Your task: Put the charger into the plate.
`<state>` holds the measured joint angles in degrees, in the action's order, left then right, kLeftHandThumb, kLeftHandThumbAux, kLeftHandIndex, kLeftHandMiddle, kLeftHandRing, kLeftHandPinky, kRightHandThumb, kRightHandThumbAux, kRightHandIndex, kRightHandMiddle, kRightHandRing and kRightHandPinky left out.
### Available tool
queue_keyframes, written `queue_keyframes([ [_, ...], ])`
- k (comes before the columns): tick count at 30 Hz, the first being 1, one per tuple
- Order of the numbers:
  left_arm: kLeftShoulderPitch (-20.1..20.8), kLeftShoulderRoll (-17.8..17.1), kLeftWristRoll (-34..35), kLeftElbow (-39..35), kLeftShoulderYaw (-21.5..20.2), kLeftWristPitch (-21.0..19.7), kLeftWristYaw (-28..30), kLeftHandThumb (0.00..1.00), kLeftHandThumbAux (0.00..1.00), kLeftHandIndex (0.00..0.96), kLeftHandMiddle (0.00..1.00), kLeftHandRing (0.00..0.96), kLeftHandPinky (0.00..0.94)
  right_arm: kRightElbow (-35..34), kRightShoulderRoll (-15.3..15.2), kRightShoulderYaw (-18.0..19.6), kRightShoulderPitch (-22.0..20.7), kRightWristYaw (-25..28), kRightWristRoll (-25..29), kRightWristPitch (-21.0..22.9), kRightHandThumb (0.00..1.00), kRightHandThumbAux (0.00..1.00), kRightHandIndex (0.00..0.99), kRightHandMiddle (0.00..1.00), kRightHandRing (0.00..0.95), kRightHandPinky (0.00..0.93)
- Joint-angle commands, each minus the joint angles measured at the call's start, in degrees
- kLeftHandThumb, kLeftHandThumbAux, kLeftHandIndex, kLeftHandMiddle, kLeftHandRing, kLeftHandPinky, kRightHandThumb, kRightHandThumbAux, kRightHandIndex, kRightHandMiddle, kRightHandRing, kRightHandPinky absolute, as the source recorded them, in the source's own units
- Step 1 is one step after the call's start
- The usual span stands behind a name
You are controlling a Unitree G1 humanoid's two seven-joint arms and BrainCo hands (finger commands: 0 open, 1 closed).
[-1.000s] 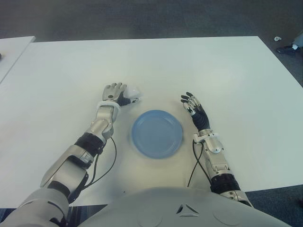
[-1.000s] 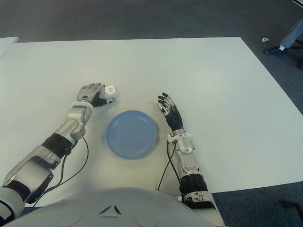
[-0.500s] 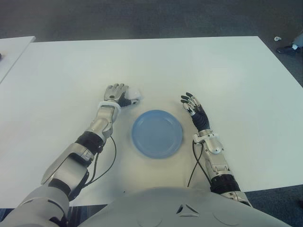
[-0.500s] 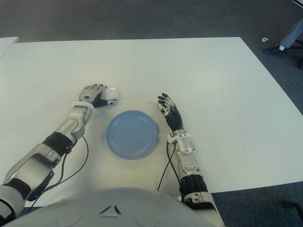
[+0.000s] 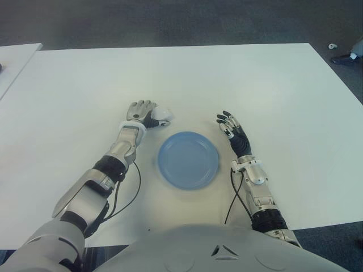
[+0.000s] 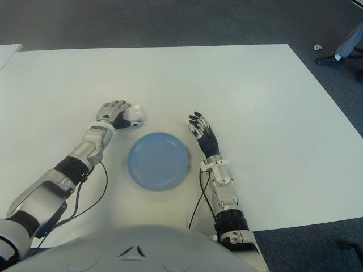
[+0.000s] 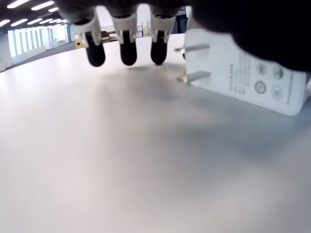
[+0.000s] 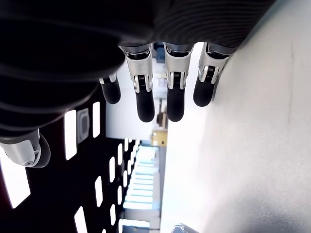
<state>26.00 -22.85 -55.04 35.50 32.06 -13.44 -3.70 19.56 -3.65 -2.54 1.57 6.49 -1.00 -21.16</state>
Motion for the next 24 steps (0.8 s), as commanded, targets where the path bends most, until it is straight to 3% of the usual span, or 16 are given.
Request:
queue_keyframes([
  [1,0.26,0.29,0.75,1.31,0.21,0.99,-0.68,0.197,0.134,0.000,0.000,0.000,0.000,0.78,-0.09,-0.04,1.43,-0.01,-0.26,2.33,0.000,0.391,0.099,0.196,0.168,0.123],
  [24,3.15,-2.08,-0.93,7.84,2.88,7.61,-7.69,0.234,0.128,0.000,0.000,0.000,0.000,0.83,-0.23,-0.14,1.33,0.28,-0.33,2.07,0.000,0.393,0.103,0.207,0.172,0.112],
])
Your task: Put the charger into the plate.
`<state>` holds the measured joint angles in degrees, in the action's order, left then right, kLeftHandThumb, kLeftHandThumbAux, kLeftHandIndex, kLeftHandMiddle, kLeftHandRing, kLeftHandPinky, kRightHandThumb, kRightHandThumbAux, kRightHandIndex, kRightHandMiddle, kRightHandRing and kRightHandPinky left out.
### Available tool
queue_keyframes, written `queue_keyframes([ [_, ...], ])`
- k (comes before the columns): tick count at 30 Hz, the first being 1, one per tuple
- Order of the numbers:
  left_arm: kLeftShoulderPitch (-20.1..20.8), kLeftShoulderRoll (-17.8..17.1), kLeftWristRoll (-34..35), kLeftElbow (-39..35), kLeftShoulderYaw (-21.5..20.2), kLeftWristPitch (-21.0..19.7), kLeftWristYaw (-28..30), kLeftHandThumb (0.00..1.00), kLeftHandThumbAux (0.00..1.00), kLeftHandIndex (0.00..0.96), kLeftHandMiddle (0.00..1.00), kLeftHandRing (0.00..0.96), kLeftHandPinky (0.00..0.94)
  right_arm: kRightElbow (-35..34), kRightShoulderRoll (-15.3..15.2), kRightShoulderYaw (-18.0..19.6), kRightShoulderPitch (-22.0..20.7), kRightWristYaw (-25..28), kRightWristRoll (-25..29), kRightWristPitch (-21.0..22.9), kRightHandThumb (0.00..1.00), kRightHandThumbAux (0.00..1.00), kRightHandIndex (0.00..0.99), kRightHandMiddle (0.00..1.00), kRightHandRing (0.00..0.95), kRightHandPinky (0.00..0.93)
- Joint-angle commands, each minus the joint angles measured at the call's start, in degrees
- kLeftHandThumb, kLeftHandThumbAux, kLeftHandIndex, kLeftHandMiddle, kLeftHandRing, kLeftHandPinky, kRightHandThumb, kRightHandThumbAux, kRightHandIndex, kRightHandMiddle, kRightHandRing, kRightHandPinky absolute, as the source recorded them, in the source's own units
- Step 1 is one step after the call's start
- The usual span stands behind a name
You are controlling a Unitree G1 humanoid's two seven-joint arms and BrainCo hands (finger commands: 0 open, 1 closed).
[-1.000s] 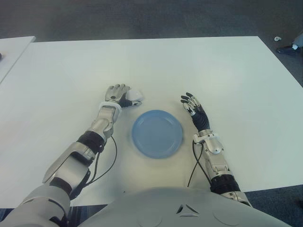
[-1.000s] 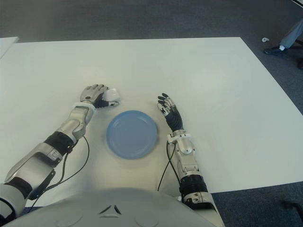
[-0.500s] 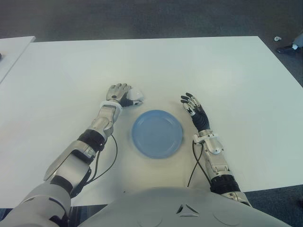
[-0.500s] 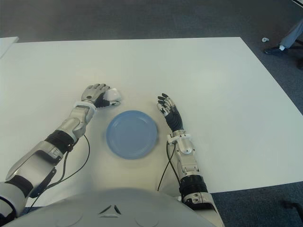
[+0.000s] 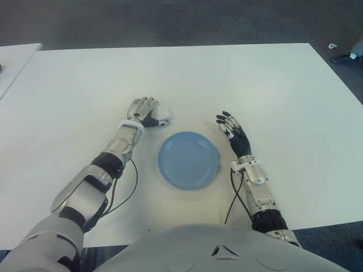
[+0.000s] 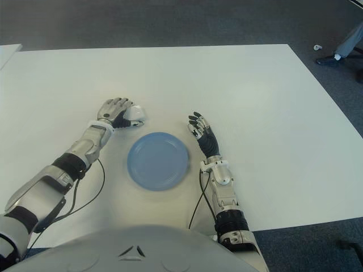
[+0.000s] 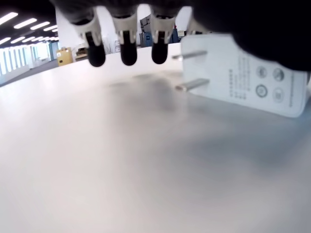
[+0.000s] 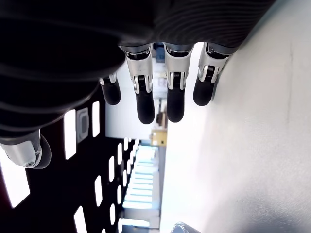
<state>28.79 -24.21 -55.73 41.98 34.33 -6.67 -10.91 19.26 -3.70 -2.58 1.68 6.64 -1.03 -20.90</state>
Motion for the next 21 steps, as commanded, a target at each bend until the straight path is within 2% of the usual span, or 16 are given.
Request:
queue_keyframes([
  [1,0.42,-0.77,-0.22,1.38,0.65,0.97,-0.47,0.235,0.129,0.000,0.000,0.000,0.000,1.11,-0.17,-0.10,1.21,0.17,-0.26,1.81,0.000,0.392,0.103,0.206,0.172,0.113],
  [16,0.88,-1.79,0.29,1.41,0.97,2.46,2.17,0.247,0.149,0.000,0.000,0.000,0.000,1.11,0.07,-0.12,1.10,0.13,-0.15,2.34,0.000,0.389,0.099,0.207,0.174,0.113],
  [20,0.81,-1.95,0.91,1.21,0.58,2.86,3.03,0.265,0.181,0.000,0.000,0.000,0.003,1.18,0.15,-0.14,1.05,-0.06,-0.27,2.18,0.000,0.392,0.100,0.209,0.175,0.112],
  [21,0.79,-1.97,1.16,1.18,0.40,3.00,3.22,0.275,0.198,0.011,0.024,0.021,0.032,1.19,0.19,-0.15,1.04,-0.15,-0.32,2.14,0.000,0.393,0.100,0.209,0.175,0.112],
])
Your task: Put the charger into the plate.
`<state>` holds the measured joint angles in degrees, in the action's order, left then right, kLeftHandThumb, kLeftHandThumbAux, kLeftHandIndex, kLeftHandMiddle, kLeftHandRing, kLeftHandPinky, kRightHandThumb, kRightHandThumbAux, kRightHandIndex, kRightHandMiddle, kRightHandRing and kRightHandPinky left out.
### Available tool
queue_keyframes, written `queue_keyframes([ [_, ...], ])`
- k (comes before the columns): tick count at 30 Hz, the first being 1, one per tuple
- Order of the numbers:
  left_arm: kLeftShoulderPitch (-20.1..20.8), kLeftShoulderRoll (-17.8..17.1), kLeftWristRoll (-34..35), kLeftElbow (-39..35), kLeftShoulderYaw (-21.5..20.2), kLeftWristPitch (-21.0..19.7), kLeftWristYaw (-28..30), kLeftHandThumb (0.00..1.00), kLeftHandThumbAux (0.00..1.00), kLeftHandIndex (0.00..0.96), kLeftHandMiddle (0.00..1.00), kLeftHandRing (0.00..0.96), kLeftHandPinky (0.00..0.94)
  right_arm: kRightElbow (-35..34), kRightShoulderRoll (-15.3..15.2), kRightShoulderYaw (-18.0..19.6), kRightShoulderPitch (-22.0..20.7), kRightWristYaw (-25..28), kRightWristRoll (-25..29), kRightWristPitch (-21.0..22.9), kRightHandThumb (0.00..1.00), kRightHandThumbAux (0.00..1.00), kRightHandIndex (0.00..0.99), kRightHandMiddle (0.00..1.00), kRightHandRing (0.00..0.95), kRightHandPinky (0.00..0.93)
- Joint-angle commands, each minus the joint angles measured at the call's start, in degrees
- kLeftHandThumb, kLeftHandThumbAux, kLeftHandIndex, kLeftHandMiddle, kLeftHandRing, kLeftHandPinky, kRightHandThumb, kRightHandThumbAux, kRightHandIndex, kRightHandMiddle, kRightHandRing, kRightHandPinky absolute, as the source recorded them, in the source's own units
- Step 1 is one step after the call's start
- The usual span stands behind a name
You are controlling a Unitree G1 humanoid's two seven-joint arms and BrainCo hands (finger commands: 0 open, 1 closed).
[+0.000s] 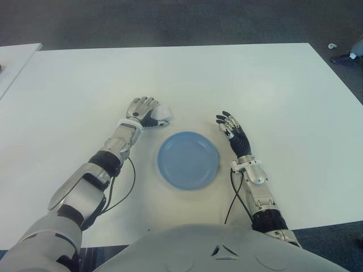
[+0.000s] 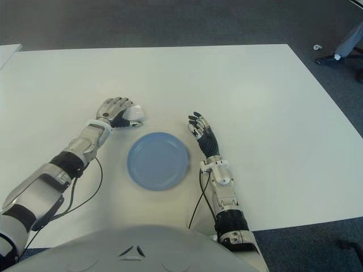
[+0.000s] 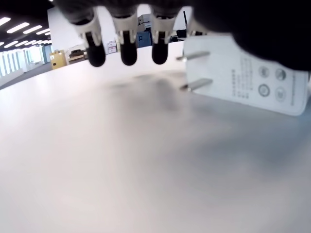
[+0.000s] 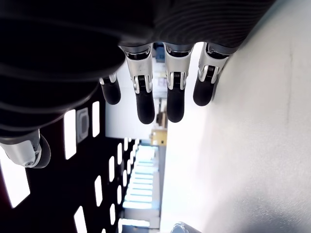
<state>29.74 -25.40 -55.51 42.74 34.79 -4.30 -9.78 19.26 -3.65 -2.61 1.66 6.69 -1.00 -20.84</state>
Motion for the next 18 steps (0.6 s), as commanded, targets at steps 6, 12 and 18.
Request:
queue_keyframes([
  [6,-0.13,-0.48,3.20,0.45,-1.34,1.35,1.88,0.424,0.335,0.235,0.417,0.415,0.385,0.90,0.22,-0.21,1.12,-0.30,-0.34,2.56,0.000,0.395,0.101,0.208,0.175,0.113],
  [12,-0.60,-0.13,5.77,-1.36,-3.17,0.19,3.13,0.683,0.636,0.416,0.657,0.633,0.637,0.54,0.35,-0.25,1.23,-0.46,-0.32,2.67,0.000,0.401,0.099,0.206,0.173,0.110],
  [18,-1.29,0.42,9.07,-5.57,-5.78,-1.81,6.06,0.725,0.685,0.441,0.733,0.715,0.761,-0.11,0.40,-0.32,1.42,-0.54,-0.26,3.24,0.000,0.402,0.099,0.205,0.173,0.110],
])
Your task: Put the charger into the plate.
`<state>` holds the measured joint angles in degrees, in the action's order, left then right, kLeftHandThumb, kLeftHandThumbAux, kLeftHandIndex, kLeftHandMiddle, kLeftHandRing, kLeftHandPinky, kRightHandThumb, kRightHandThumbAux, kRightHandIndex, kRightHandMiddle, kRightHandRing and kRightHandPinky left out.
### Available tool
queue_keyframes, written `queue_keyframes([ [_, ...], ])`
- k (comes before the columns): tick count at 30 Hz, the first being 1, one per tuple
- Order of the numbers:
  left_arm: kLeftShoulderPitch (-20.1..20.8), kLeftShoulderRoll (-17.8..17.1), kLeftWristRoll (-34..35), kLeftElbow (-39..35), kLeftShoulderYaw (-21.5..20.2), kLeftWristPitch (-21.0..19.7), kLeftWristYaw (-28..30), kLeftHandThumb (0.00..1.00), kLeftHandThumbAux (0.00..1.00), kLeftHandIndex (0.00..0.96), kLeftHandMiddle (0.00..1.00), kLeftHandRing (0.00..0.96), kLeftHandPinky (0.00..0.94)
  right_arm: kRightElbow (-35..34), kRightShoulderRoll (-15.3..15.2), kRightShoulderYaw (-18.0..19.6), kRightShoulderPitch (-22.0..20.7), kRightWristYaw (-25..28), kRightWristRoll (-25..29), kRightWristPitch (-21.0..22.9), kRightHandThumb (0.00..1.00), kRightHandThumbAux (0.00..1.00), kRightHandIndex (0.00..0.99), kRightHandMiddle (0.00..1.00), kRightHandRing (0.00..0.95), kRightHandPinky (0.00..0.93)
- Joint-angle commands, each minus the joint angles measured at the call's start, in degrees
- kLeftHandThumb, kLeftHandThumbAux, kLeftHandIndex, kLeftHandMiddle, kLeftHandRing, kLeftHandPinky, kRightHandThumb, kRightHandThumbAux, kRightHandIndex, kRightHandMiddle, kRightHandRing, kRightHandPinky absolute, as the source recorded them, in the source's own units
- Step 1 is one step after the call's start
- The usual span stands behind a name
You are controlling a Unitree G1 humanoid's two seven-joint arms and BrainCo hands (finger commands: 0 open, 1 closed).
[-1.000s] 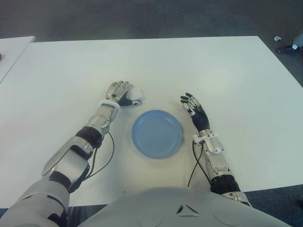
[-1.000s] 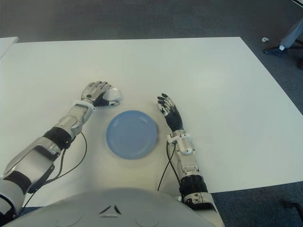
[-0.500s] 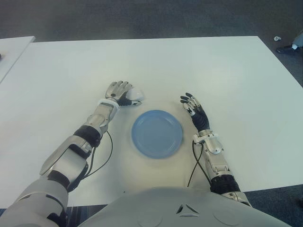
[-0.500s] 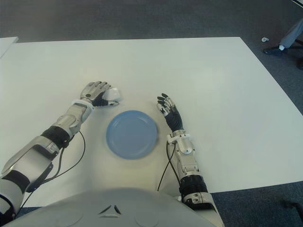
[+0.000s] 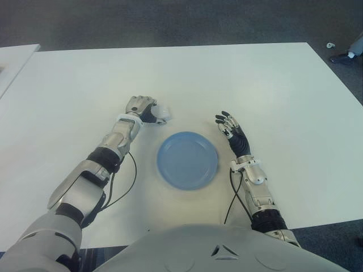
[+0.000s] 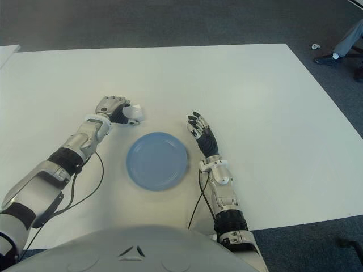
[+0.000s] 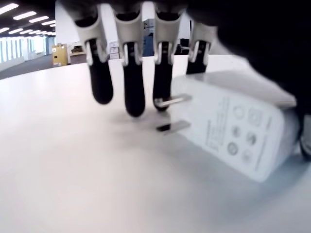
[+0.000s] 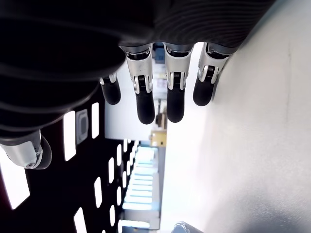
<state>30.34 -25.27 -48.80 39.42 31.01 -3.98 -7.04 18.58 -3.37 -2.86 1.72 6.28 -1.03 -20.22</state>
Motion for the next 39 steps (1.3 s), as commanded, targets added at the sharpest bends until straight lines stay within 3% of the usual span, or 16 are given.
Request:
queue_keyframes([
  [1,-2.08,0.45,3.04,-3.36,-2.63,-2.63,3.93,0.729,0.687,0.442,0.751,0.737,0.784,0.43,0.11,-0.09,1.40,-0.11,-0.20,2.77,0.000,0.404,0.098,0.206,0.173,0.109],
  [15,-3.58,1.84,9.03,-13.54,-7.86,-8.91,12.17,0.744,0.692,0.445,0.803,0.812,0.823,0.32,-0.04,-0.09,1.34,0.11,-0.04,2.31,0.000,0.416,0.096,0.215,0.177,0.091],
  [29,-3.58,1.51,12.86,-17.03,-9.34,-10.44,18.55,0.747,0.693,0.445,0.809,0.828,0.831,0.45,-0.16,0.01,1.16,0.63,0.28,2.36,0.000,0.405,0.087,0.219,0.177,0.076],
  [39,-3.90,1.47,13.99,-17.94,-10.08,-10.85,19.87,0.747,0.693,0.445,0.810,0.829,0.830,0.31,-0.13,0.06,1.12,0.60,0.32,3.10,0.000,0.404,0.093,0.223,0.184,0.089],
])
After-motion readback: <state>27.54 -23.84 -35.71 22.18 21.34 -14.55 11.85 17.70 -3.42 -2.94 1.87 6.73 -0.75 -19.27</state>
